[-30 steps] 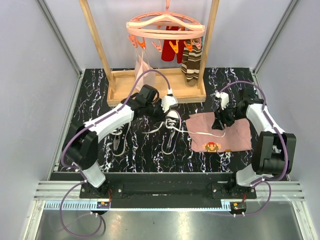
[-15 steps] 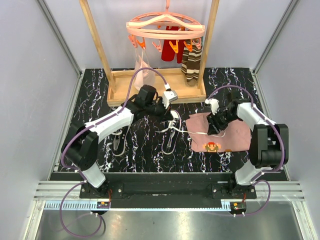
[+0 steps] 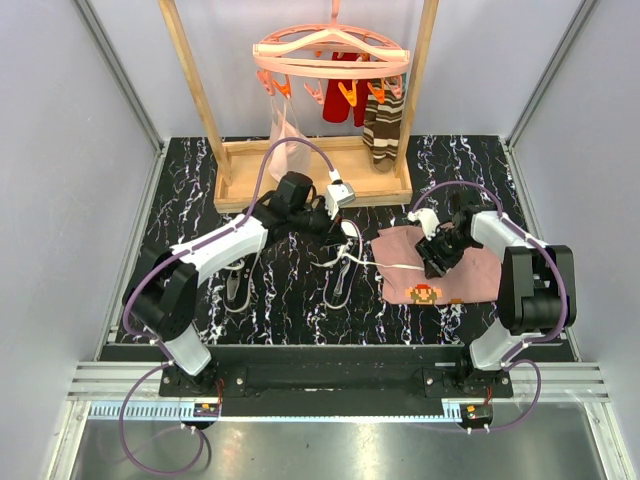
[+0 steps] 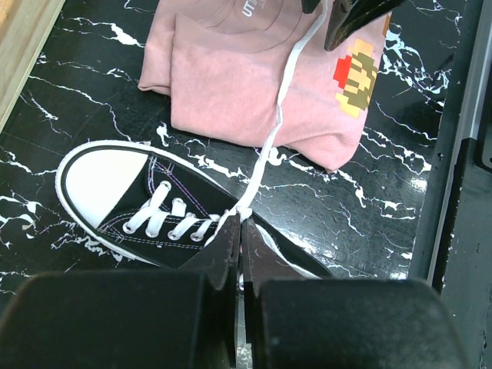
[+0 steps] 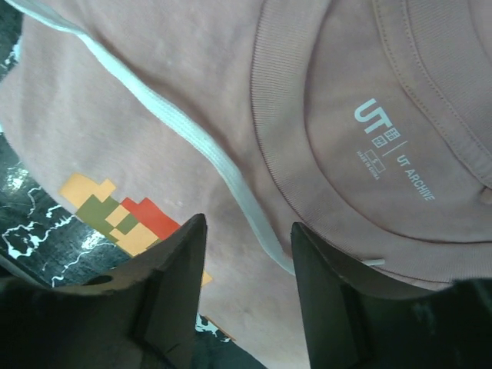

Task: Tie the shoes

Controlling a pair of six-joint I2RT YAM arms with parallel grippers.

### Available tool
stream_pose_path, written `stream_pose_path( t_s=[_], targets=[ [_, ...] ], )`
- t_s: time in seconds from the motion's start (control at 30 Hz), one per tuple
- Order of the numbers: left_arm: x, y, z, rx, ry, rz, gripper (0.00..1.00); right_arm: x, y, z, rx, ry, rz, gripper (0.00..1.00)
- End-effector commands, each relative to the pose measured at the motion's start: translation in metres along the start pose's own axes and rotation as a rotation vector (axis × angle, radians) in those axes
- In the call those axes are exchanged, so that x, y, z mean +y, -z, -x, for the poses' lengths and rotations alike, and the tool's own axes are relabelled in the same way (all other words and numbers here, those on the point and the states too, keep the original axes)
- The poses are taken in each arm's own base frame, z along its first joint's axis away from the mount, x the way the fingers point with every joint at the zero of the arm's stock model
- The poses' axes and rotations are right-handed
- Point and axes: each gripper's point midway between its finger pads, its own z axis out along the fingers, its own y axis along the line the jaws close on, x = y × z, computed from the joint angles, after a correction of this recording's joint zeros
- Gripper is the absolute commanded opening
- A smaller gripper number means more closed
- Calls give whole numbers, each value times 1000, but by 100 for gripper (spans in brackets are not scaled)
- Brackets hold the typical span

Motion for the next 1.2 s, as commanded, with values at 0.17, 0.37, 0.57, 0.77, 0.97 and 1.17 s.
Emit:
stream_pose_path(
  t_s=[0.17, 0.37, 0.57, 0.77, 0.97, 1.17],
  targets=[
    [-3, -4, 10, -36, -35, -33, 0, -23, -3, 5, 1, 27, -91, 43],
    [-4, -5, 9, -34, -35, -37, 0, -24, 3, 10, -19, 32, -112, 33],
    [-4, -4, 10, -34, -38, -37, 0, -26, 13, 19, -49, 30, -133, 0],
    [-8, -1, 12, -41, -67, -50, 0, -21, 41, 65, -216, -13, -126, 0],
    [-16, 3, 9, -54, -101, -82, 0, 8, 78, 149, -455, -75, 41, 0],
    [-22, 8, 10, -84, -156, -98, 0, 61, 64, 222, -513, -82, 240, 0]
  ],
)
